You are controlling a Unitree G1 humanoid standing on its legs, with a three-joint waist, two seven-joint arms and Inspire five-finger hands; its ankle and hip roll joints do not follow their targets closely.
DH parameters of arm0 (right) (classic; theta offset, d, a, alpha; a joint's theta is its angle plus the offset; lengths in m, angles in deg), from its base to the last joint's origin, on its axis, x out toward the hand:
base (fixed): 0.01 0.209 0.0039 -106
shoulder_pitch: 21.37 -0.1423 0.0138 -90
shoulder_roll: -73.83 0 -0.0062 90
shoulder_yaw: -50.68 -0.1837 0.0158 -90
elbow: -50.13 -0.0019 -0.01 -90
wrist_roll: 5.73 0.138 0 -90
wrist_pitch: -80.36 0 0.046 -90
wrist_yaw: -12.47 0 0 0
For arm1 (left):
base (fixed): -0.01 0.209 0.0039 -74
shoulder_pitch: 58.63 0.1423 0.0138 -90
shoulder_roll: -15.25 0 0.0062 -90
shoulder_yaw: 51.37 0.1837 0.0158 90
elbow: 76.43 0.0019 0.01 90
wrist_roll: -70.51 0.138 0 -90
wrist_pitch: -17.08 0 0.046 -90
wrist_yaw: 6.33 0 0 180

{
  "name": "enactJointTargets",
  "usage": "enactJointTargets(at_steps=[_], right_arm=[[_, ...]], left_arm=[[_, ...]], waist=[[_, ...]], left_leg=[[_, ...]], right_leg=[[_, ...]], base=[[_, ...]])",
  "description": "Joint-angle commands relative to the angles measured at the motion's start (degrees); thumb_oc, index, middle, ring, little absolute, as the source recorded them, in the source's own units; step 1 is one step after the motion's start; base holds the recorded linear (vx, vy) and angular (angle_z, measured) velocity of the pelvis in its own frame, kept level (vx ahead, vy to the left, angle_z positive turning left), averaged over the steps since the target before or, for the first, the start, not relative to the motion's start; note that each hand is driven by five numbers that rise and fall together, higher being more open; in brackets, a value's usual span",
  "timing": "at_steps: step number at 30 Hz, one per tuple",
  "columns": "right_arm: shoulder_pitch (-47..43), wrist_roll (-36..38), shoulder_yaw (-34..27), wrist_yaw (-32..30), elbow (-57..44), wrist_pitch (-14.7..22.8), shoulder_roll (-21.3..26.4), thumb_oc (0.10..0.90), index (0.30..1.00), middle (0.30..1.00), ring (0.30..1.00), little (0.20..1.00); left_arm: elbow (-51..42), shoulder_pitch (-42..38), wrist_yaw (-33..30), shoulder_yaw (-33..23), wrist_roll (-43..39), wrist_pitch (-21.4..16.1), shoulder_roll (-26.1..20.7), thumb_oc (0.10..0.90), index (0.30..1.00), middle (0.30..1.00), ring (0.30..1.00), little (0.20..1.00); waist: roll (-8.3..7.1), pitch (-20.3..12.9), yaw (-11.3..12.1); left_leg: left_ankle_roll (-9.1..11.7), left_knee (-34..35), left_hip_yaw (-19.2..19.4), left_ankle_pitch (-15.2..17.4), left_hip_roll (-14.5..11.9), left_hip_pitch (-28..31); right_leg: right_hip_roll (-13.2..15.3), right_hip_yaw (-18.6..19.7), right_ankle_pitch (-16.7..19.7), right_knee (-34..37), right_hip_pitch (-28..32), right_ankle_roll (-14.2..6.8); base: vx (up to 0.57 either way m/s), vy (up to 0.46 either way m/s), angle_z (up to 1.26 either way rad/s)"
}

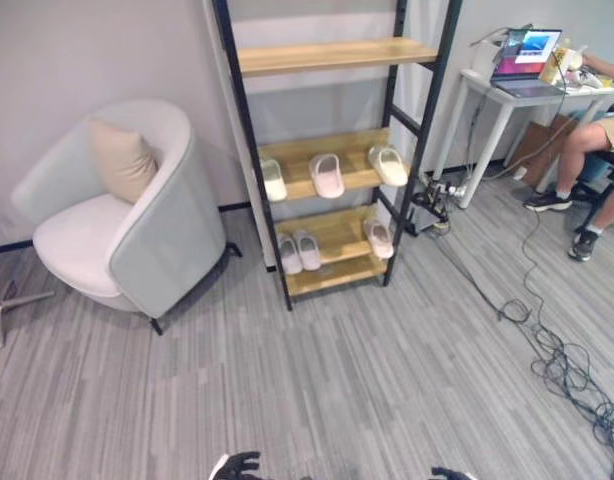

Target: Arrange the slippers neatly on the shoe rack.

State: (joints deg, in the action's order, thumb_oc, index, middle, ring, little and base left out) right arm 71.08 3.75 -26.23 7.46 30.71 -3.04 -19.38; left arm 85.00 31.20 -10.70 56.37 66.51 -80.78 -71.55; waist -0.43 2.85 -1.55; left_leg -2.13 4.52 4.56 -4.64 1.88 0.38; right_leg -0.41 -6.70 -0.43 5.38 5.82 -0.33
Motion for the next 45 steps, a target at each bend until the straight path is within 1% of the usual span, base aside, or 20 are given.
enactJointTargets(at_steps=[1, 8, 11, 15, 19, 22, 24, 27, 28, 29, 32, 33, 34, 36, 39, 40, 41, 43, 44, 45], right_arm=[[-2.3, -0.1, 2.4, -0.7, 1.0, 2.0, 2.4, 0.800, 0.900, 0.900, 0.900, 0.900], [-2.2, 1.4, 1.8, -0.5, 0.6, 2.1, 2.2, 0.800, 0.900, 0.900, 0.900, 0.900], [-2.1, 4.2, 1.2, 0.1, -1.2, 2.7, 1.9, 0.800, 0.900, 0.900, 0.900, 0.900], [-1.8, 4.9, 1.2, 0.0, -1.1, 2.6, 1.4, 0.800, 0.900, 0.900, 0.900, 0.900], [-2.0, 2.8, 0.9, -3.9, -2.5, 3.7, 1.3, 0.800, 0.900, 0.900, 0.900, 0.900], [-2.0, 2.3, 1.2, -4.7, -3.8, 4.1, 1.6, 0.800, 0.900, 0.900, 0.900, 0.900], [-2.0, 2.0, 1.8, -4.6, -3.8, 4.1, 1.8, 0.800, 0.900, 0.900, 0.900, 0.900], [-2.5, 4.0, 3.1, -2.0, -1.8, 3.0, 1.9, 0.800, 0.900, 0.900, 0.900, 0.900], [-2.5, 4.0, 3.1, -2.0, -1.8, 3.0, 1.9, 0.800, 0.900, 0.900, 0.900, 0.900], [-2.6, 5.1, 2.9, -0.5, -0.6, 2.6, 2.2, 0.800, 0.900, 0.900, 0.900, 0.900], [-2.7, 6.0, 2.5, 0.6, 0.4, 2.1, 2.2, 0.800, 0.900, 0.900, 0.900, 0.900], [-3.0, 6.0, 2.6, 1.0, 1.6, 1.7, 2.1, 0.800, 0.900, 0.900, 0.900, 0.900], [-3.3, 6.1, 2.7, 1.2, 1.8, 1.6, 2.1, 0.800, 0.900, 0.900, 0.900, 0.900], [-3.5, 5.9, 2.7, 1.6, 2.2, 1.3, 1.9, 0.800, 0.900, 0.900, 0.900, 0.900], [-3.2, 4.4, 2.9, 2.7, 3.7, 0.5, 1.1, 0.800, 0.900, 0.900, 0.900, 0.900], [-3.2, 4.4, 2.9, 2.7, 3.7, 0.5, 1.1, 0.800, 0.900, 0.900, 0.900, 0.900], [-3.2, 3.1, 3.0, 3.3, 4.4, 0.1, 0.9, 0.800, 0.900, 0.900, 0.900, 0.900], [-3.2, 2.6, 3.1, 3.5, 4.4, 0.0, 0.7, 0.800, 0.900, 0.900, 0.900, 0.900], [-3.7, 1.7, 3.4, 4.0, 4.5, -0.3, 0.5, 0.800, 0.900, 0.900, 0.900, 0.900], [-3.9, 1.6, 3.5, 4.0, 4.3, -0.4, 0.4, 0.800, 0.900, 0.900, 0.900, 0.900]], left_arm=[[1.2, -4.0, -0.7, 0.3, 1.3, -2.0, 2.4, 0.800, 0.900, 0.900, 0.900, 0.900], [1.6, -4.0, -1.2, -0.3, 0.4, -1.9, 2.5, 0.800, 0.900, 0.900, 0.900, 0.900], [0.8, -4.0, -1.3, -0.9, -2.7, -2.5, 2.8, 0.800, 0.900, 0.900, 0.900, 0.900], [0.4, -4.2, -1.1, -0.7, -4.5, -2.7, 3.2, 0.800, 0.900, 0.900, 0.900, 0.900], [-0.2, -4.2, -2.6, 0.1, -5.4, -3.0, 3.8, 0.800, 0.900, 0.900, 0.900, 0.900], [-0.5, -4.3, -2.8, 0.7, -5.3, -3.0, 4.1, 0.800, 0.900, 0.900, 0.900, 0.900], [-0.4, -4.5, -2.6, 1.2, -5.4, -3.2, 4.3, 0.800, 0.900, 0.900, 0.900, 0.900], [-0.2, -5.2, -1.9, 1.7, -6.1, -3.2, 4.2, 0.800, 0.900, 0.900, 0.900, 0.900], [-0.2, -5.2, -1.9, 1.7, -6.2, -3.2, 4.2, 0.800, 0.900, 0.900, 0.900, 0.900], [0.0, -5.6, -1.4, 1.9, -5.9, -3.0, 4.0, 0.800, 0.900, 0.900, 0.900, 0.900], [0.2, -5.7, -0.7, 1.8, -5.6, -2.8, 3.8, 0.800, 0.900, 0.900, 0.900, 0.900], [0.5, -5.9, -0.3, 1.7, -5.3, -2.9, 3.6, 0.800, 0.900, 0.900, 0.900, 0.900], [0.4, -6.1, -0.2, 1.7, -5.5, -3.0, 3.4, 0.800, 0.900, 0.900, 0.900, 0.900], [0.5, -6.0, 0.1, 1.3, -5.7, -2.9, 3.3, 0.800, 0.900, 0.900, 0.900, 0.900], [1.1, -4.9, 0.9, 0.5, -5.0, -2.6, 2.8, 0.800, 0.900, 0.900, 0.900, 0.900], [1.1, -4.8, 0.9, 0.5, -4.9, -2.6, 2.8, 0.800, 0.900, 0.900, 0.900, 0.900], [1.5, -4.2, 1.0, 0.3, -4.0, -2.5, 2.6, 0.800, 0.900, 0.900, 0.900, 0.900], [1.5, -4.1, 1.1, 0.1, -3.7, -2.4, 2.6, 0.800, 0.900, 0.900, 0.900, 0.900], [1.4, -4.4, 1.3, 0.1, -3.2, -2.1, 2.5, 0.800, 0.900, 0.900, 0.900, 0.900], [1.3, -4.6, 1.3, 0.2, -3.2, -2.0, 2.5, 0.800, 0.900, 0.900, 0.900, 0.900]], waist=[[-0.26, -0.9, -0.3], [-0.07, -0.4, -0.6], [0.13, 0.2, -0.8], [0.26, 0.5, -0.9], [0.30, 1.2, -1.2], [0.06, 2.1, -1.2], [-0.29, 2.5, -1.2], [-0.85, 3.1, -0.8], [-0.86, 3.1, -0.8], [-0.91, 3.0, -0.7], [-0.93, 2.6, -0.6], [-1.13, 2.7, 0.2], [-1.22, 2.9, 0.7], [-1.33, 2.8, 1.2], [-2.36, 1.8, 2.3], [-2.39, 1.9, 2.3], [-2.99, 1.4, 3.1], [-3.11, 1.3, 3.6], [-3.04, 1.6, 4.0], [-2.97, 1.9, 3.9]], left_leg=[[6.0, 0.5, -4.0, 3.2, -3.9, 1.5], [6.1, 0.3, -4.3, 2.9, -4.2, 1.7], [6.3, -0.4, -4.6, 2.8, -4.6, 1.5], [6.6, -1.1, -5.0, 2.7, -5.0, 1.2], [6.9, -4.5, -5.2, 3.9, -5.8, 0.2], [7.4, -8.1, -5.2, 4.4, -6.0, -1.7], [7.6, -10.4, -5.4, 4.9, -5.8, -3.1], [7.6, -13.7, -7.7, 5.1, -4.9, -5.3], [7.6, -13.7, -7.7, 5.1, -4.9, -5.4], [7.1, -12.1, -8.6, 5.3, -3.9, -5.9], [6.8, -10.1, -8.2, 4.4, -3.1, -6.8], [6.5, -9.1, -7.8, 2.6, -1.8, -9.4], [6.6, -9.4, -7.8, 2.0, -1.2, -11.0], [6.4, -9.2, -7.9, 2.2, -1.0, -10.8], [5.5, -10.9, -8.5, 3.6, -0.2, -10.6], [5.5, -10.9, -8.4, 3.7, -0.2, -10.6], [4.5, -11.8, -7.6, 4.9, 0.1, -10.3], [4.1, -11.7, -7.1, 5.4, 0.2, -10.0], [2.8, -11.4, -6.7, 6.4, 0.6, -8.4], [2.1, -11.2, -6.7, 6.9, 0.8, -7.6]], right_leg=[[2.3, 1.1, -2.3, -0.4, -0.7, -5.4], [1.8, 1.3, -2.7, -0.6, -0.6, -4.8], [1.5, 1.5, -3.1, -1.6, -0.9, -4.3], [1.2, 1.2, -3.7, -2.7, -1.4, -3.9], [0.8, 1.6, -4.5, -3.9, -1.7, -3.3], [0.8, 2.0, -4.8, -4.4, -1.8, -3.0], [1.0, 2.2, -4.5, -4.2, -1.7, -2.7], [0.9, 2.9, -4.4, -4.0, -1.6, -2.3], [0.9, 2.9, -4.4, -4.0, -1.6, -2.3], [0.8, 3.2, -4.8, -4.0, -1.7, -2.4], [0.6, 3.3, -5.4, -4.0, -1.3, -2.5], [0.3, 4.1, -6.2, -4.1, -0.4, -2.5], [0.0, 4.9, -6.4, -4.3, -0.1, -2.4], [-0.2, 5.9, -6.8, -4.7, 0.0, -2.4], [0.4, 7.6, -7.9, -5.0, 1.6, -2.8], [0.5, 7.7, -7.9, -5.0, 1.6, -2.8], [1.6, 7.9, -8.1, -6.3, 2.0, -3.7], [2.1, 8.0, -8.0, -7.9, 1.6, -4.1], [3.3, 7.7, -6.2, -14.2, -1.3, -6.2], [3.8, 7.9, -4.2, -18.0, -3.2, -7.4]], base=[[0.00, 0.000, 0.00], [0.00, -0.035, 0.00], [-0.01, -0.068, -0.01], [0.00, -0.053, 0.00], [0.02, -0.048, 0.01], [0.00, -0.010, 0.00], [0.03, -0.042, -0.04], [0.08, -0.032, -0.19], [0.11, 0.000, -0.15], [0.12, 0.015, -0.12], [0.16, 0.033, 0.09], [0.17, 0.037, 0.09], [0.18, 0.038, 0.02], [0.11, 0.035, -0.09], [0.24, 0.084, -0.60], [0.22, 0.113, -0.38], [0.18, 0.103, -0.27], [0.16, 0.104, -0.36], [0.16, 0.121, -0.55], [0.19, 0.147, -0.52]])
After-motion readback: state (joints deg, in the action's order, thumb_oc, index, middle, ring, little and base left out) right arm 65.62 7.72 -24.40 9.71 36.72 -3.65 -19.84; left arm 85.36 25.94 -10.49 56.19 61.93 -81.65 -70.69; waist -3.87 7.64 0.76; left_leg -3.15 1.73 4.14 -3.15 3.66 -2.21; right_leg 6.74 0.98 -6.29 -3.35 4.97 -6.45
